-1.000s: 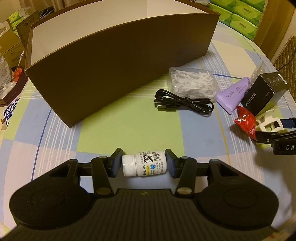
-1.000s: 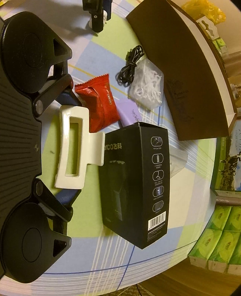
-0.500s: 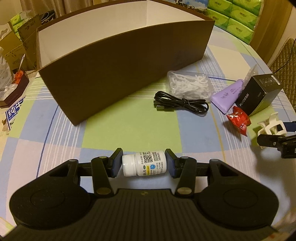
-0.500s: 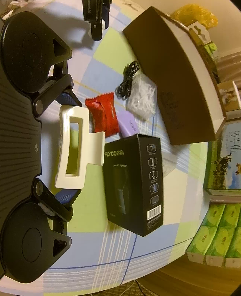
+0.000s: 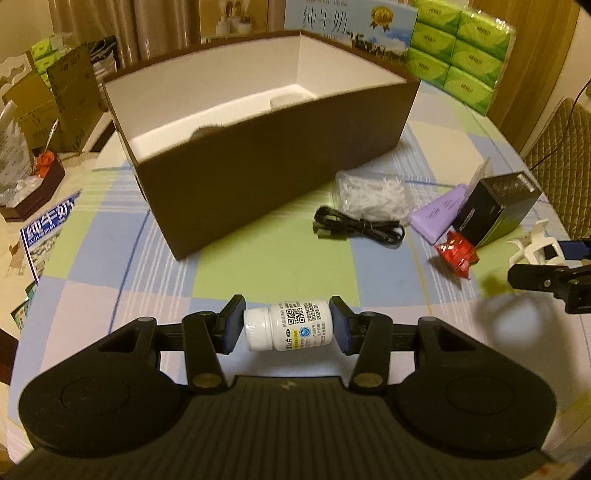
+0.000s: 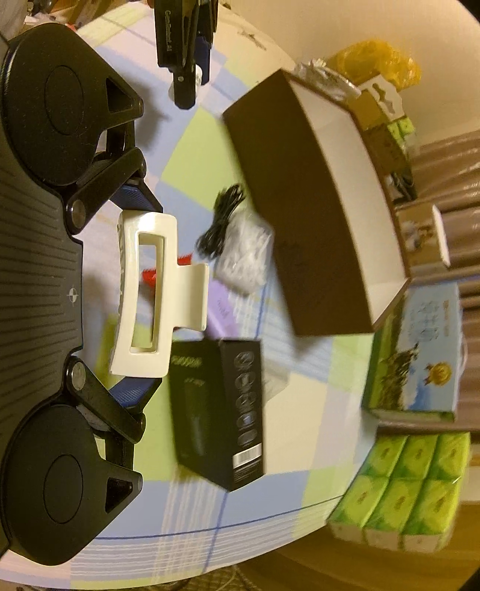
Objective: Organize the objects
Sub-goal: 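Carry pill bottle with left tool while right tool carries hair clip into box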
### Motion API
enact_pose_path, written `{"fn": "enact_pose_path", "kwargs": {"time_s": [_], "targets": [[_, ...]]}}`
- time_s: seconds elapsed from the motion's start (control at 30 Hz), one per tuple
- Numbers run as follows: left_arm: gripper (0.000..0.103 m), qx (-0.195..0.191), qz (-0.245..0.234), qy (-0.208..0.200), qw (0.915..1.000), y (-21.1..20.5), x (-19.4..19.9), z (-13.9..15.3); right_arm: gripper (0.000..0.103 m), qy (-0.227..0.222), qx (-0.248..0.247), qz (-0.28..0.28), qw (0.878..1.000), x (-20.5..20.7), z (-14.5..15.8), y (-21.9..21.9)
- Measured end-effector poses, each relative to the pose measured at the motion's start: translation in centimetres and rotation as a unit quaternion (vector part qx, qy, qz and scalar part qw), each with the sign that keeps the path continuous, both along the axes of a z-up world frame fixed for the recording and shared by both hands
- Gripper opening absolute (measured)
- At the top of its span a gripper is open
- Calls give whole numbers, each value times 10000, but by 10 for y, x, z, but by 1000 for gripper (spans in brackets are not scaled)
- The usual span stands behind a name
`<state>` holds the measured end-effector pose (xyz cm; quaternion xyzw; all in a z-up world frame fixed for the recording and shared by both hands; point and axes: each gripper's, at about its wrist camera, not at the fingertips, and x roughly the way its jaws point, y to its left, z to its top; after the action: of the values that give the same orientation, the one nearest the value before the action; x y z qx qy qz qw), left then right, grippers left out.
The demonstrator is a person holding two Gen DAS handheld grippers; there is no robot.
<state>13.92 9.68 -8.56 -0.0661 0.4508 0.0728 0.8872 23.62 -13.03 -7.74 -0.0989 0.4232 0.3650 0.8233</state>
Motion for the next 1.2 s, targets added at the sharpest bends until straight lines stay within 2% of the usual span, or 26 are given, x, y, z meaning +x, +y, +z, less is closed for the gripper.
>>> {"fn": "enact_pose_path", "kwargs": {"time_s": [0.33, 0.63, 1.2], "targets": [[44, 26, -49, -431, 9991, 9, -7, 37, 85, -197, 180, 328, 9991, -9, 22, 26], [44, 57, -166, -644, 9978, 16, -5, 60, 85, -326, 262, 543, 9976, -6, 35, 49], [44, 269, -201, -1057, 9938, 47, 35, 94, 85, -641, 594, 827, 9927, 32, 63, 109]]}}
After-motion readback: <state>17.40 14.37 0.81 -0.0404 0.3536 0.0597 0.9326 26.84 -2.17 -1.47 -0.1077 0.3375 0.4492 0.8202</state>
